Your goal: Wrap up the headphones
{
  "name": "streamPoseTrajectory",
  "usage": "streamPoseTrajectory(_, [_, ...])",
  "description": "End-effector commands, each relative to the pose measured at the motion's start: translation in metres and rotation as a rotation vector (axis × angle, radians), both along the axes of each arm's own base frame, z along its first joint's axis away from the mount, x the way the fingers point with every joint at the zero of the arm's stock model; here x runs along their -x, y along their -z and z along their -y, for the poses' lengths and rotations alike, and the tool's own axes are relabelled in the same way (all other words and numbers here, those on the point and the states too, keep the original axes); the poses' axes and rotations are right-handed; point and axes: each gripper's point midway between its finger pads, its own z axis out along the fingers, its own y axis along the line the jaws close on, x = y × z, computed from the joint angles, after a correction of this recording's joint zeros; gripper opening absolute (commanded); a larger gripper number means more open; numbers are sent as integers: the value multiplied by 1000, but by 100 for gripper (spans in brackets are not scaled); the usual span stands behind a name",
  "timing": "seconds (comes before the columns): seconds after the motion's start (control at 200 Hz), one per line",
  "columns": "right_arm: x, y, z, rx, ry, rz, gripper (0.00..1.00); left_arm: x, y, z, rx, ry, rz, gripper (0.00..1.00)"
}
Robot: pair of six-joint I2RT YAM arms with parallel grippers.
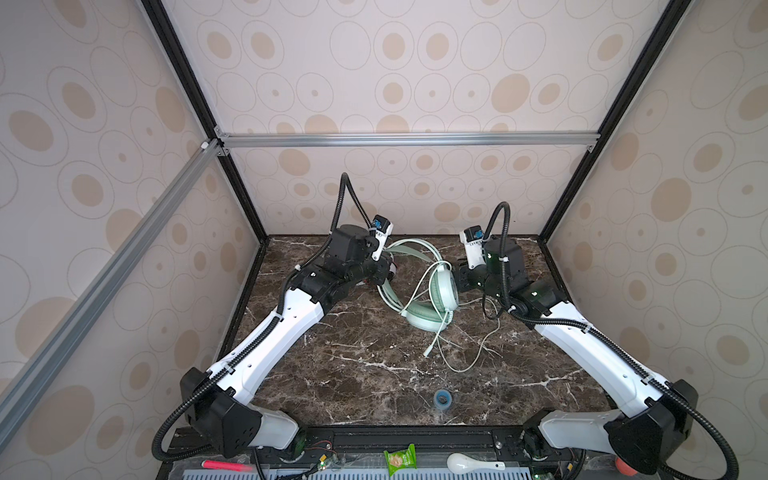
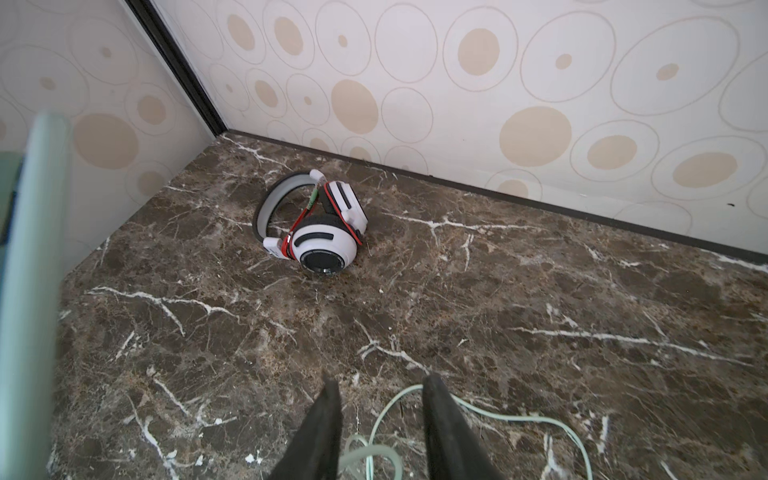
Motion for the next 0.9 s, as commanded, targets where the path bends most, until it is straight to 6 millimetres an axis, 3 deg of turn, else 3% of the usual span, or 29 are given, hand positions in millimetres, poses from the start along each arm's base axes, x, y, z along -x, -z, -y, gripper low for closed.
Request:
streamPoseTrajectory(0.0, [10,-26,3,-76,-55,81,45,2,-68,3,171,11,98,0])
streamPoseTrajectory(0.21, [26,-25,36,-62,-45,98,65,-2,-80,-6,216,-11,92,0])
streamPoseTrajectory(0.325, [48,-9,21,-20,-212,75,74,-5,-89,-9,250,-13,94,0])
streamPoseTrajectory(0.495, [60,14,8,-36,-299,-2,75,-8,-106,-15,297,-10,105,0])
streamPoseTrajectory(0.62, [55,23,0,-98,-309,-35,76,-10,-115,-17,319,-10,114,0])
streamPoseTrajectory(0.895, [23,35,-19,-197,-303,-36,76,-8,-125,-18,340,-13,124,0])
